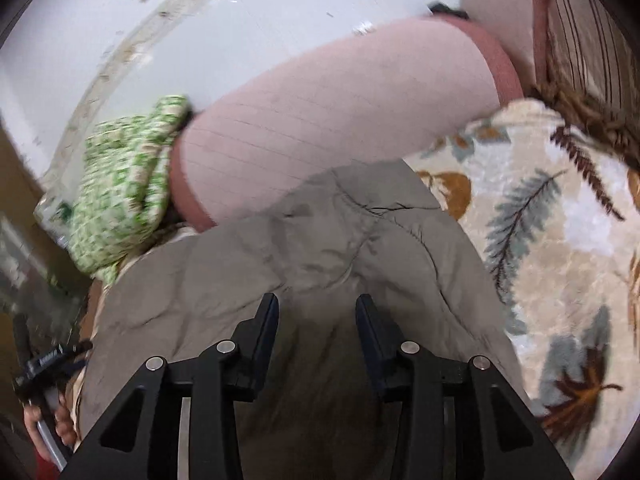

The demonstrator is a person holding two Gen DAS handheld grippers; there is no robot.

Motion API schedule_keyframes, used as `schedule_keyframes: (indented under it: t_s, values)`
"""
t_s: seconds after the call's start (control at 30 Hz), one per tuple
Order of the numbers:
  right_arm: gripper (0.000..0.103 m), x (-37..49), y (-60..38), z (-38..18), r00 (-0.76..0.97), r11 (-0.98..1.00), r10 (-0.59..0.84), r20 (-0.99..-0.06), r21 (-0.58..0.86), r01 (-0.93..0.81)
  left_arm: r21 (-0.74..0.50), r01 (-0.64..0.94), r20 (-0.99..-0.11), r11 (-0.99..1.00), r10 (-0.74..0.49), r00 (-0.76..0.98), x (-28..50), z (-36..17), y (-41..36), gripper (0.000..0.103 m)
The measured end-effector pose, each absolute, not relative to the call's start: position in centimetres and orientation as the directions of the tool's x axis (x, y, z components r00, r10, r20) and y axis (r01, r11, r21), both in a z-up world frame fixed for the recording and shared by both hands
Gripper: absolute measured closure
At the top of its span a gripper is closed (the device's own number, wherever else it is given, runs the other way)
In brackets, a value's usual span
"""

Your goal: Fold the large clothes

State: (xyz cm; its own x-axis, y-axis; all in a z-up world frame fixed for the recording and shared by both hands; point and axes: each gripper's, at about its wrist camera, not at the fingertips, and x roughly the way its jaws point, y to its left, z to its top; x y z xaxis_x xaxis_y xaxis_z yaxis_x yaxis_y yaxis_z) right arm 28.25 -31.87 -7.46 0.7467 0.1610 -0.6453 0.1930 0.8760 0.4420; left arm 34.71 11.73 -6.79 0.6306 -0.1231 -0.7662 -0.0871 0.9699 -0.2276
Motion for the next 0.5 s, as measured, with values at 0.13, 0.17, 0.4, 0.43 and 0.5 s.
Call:
schedule_keyframes:
  t_s: [0.13,0.17,0.4,0.43,0.5]
  values:
    - [0.050,23.8,-31.9,-7.7,0.762,0.887,0.148,-0.631,0.425,0.179,-0.151,-0.039,-0.752,0.988,-0.089,0.654,31.2,-7.0,11.1,0.021]
    - [0.050,23.2,-32.1,-8.4,0.753,0.893,0.125,-0.646,0.404,0.199,-0.128,-0.048,-0.764,0.991,-0.068,0.641,31.0,-7.8,11.2,0.021]
    - [0.049,22.3,-33.6,-8.9,0.740,0.886,0.065,-0.670,0.380,0.267,-0.198,-0.144,-0.809,0.970,-0.078,0.583,30.7,-9.2,13.4,0.019]
    - [0.049,21.8,-33.2,-8.2,0.749,0.891,0.060,-0.660,0.374,0.258,-0.163,-0.133,-0.797,0.978,-0.051,0.602,29.9,-8.3,13.0,0.019]
    - [0.049,20.6,-32.5,-7.1,0.758,0.898,0.050,-0.650,0.361,0.250,-0.115,-0.118,-0.764,0.986,-0.012,0.645,27.7,-6.7,12.1,0.019]
